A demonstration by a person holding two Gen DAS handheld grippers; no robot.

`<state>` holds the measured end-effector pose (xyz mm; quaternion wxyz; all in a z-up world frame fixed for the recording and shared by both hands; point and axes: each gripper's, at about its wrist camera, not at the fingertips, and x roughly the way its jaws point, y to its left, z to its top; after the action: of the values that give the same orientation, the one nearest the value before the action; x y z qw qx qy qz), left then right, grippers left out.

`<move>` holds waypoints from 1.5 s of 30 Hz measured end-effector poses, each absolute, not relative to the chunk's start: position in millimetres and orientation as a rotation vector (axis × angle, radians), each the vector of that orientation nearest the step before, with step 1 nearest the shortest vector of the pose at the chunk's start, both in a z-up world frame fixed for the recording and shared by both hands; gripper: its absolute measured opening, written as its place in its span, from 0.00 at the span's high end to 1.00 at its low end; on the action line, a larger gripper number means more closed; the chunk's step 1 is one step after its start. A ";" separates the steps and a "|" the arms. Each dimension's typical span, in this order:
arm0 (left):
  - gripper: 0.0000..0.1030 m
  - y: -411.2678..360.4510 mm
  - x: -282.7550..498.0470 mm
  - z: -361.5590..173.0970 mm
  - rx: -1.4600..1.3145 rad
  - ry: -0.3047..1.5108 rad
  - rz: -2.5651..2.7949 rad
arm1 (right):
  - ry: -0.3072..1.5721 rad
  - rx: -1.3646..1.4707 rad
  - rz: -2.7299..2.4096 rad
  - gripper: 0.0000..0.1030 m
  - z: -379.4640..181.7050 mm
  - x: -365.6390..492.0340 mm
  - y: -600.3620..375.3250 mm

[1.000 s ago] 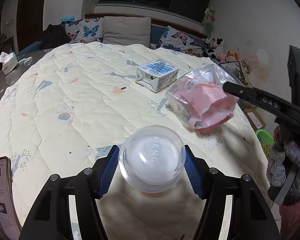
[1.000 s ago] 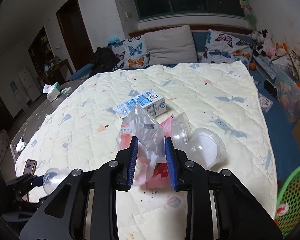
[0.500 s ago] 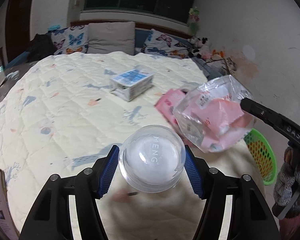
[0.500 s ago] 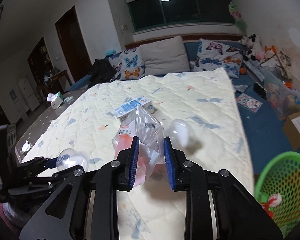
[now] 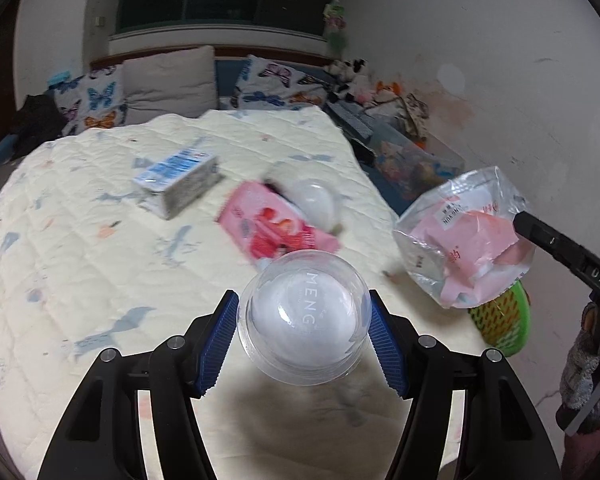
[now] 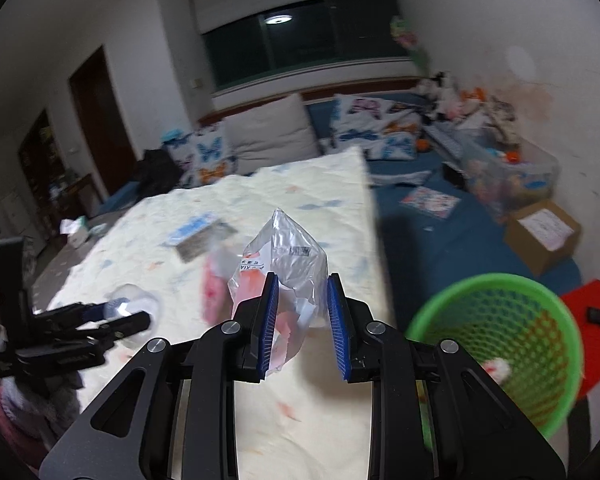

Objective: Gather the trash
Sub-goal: 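Carry the lid and bag to the green basket and release both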

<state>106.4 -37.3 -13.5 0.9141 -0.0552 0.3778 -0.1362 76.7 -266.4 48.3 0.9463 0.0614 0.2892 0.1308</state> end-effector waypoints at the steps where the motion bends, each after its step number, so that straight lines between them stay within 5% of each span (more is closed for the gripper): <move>1: 0.40 -44.3 107.4 -13.3 -0.106 0.779 -0.294 | 0.594 0.125 0.235 0.75 46.5 74.1 -277.9; 18: 0.40 -170.2 123.2 -4.4 0.036 0.786 -0.503 | 0.707 0.167 -0.121 0.72 -9.3 59.8 -411.1; 23: 0.40 -201.4 132.4 -4.0 0.064 0.791 -0.549 | 0.713 0.192 -0.138 0.62 -19.2 54.7 -423.9; 45: 0.38 -293.8 165.8 -29.7 0.091 0.898 -0.679 | 0.680 0.253 -0.160 0.45 -15.2 20.8 -449.3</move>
<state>165.8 -293.8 -29.7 0.8449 0.0430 0.4253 -0.3216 20.8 -449.3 -15.2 0.9318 0.1237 0.3323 -0.0782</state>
